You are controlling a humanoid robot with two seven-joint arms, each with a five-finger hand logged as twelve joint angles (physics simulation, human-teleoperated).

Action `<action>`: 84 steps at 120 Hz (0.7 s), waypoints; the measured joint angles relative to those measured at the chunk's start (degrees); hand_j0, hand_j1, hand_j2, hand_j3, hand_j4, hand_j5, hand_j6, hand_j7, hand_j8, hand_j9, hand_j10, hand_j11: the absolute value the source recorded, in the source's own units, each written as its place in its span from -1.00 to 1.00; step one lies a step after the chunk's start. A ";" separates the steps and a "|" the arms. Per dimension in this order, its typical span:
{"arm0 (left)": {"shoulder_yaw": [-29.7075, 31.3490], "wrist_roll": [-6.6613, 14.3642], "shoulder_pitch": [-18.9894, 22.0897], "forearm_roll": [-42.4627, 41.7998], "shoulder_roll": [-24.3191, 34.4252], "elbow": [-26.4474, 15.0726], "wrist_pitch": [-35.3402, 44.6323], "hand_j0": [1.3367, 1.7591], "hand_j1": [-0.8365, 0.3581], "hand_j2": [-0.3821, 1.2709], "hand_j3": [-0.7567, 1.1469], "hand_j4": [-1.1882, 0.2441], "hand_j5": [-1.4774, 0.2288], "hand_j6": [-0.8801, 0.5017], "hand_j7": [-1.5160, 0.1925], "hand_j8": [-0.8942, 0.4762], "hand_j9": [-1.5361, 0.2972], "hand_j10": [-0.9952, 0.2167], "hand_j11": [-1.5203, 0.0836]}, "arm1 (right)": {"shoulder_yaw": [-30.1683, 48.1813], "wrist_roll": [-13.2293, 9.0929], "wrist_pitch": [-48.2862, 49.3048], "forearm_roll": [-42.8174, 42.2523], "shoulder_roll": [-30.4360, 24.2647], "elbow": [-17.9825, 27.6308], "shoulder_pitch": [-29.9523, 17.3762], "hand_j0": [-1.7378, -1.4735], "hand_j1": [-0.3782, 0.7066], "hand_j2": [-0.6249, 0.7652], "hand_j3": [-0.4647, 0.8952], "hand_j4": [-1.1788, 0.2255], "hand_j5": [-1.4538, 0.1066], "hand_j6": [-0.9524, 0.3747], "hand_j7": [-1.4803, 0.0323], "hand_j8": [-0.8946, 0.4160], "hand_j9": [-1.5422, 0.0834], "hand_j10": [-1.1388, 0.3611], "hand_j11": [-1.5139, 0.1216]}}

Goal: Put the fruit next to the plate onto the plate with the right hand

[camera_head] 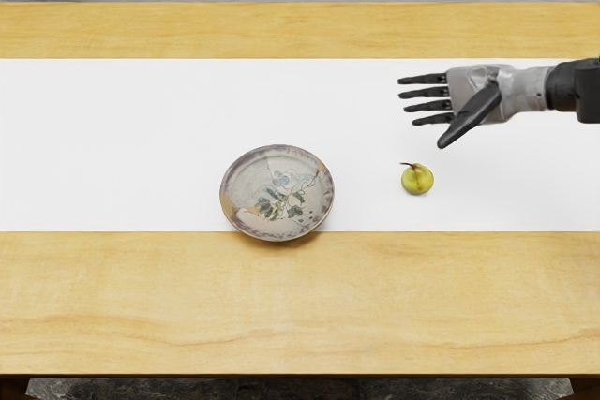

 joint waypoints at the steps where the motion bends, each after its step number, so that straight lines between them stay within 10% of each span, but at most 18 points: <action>1: 0.00 0.00 0.00 0.00 0.00 0.00 0.00 0.52 0.94 -0.53 -0.21 0.63 0.70 0.24 0.74 0.27 0.65 0.61 0.86 | 0.00 0.00 0.00 -0.01 -0.01 0.09 -0.01 -0.40 -0.95 -0.10 -0.32 0.68 0.86 0.44 0.96 0.37 0.90 0.52 0.85; 37: 0.00 0.00 0.00 0.00 0.00 -0.01 0.01 0.52 0.94 -0.53 -0.21 0.63 0.70 0.24 0.74 0.27 0.65 0.61 0.86 | 2.70 1.32 0.00 -3.14 0.17 0.15 -0.72 -0.40 -0.95 -0.10 -0.32 0.68 0.86 0.44 0.96 0.37 0.90 0.52 0.85; 63: 0.00 0.00 -0.02 0.00 0.00 -0.01 0.01 0.52 0.94 -0.53 -0.21 0.63 0.70 0.24 0.74 0.27 0.65 0.61 0.86 | 5.25 28.16 -0.01 -28.87 0.90 -0.01 -4.22 -0.40 -0.95 -0.10 -0.32 0.68 0.86 0.44 0.96 0.37 0.90 0.52 0.85; 84: 0.00 0.00 0.00 0.00 0.00 -0.01 0.03 0.52 0.94 -0.53 -0.21 0.63 0.70 0.24 0.74 0.27 0.65 0.61 0.86 | 5.35 39.77 -0.42 -38.64 2.29 0.04 -8.72 -0.40 -0.95 -0.10 -0.32 0.68 0.86 0.43 0.96 0.36 0.90 0.52 0.85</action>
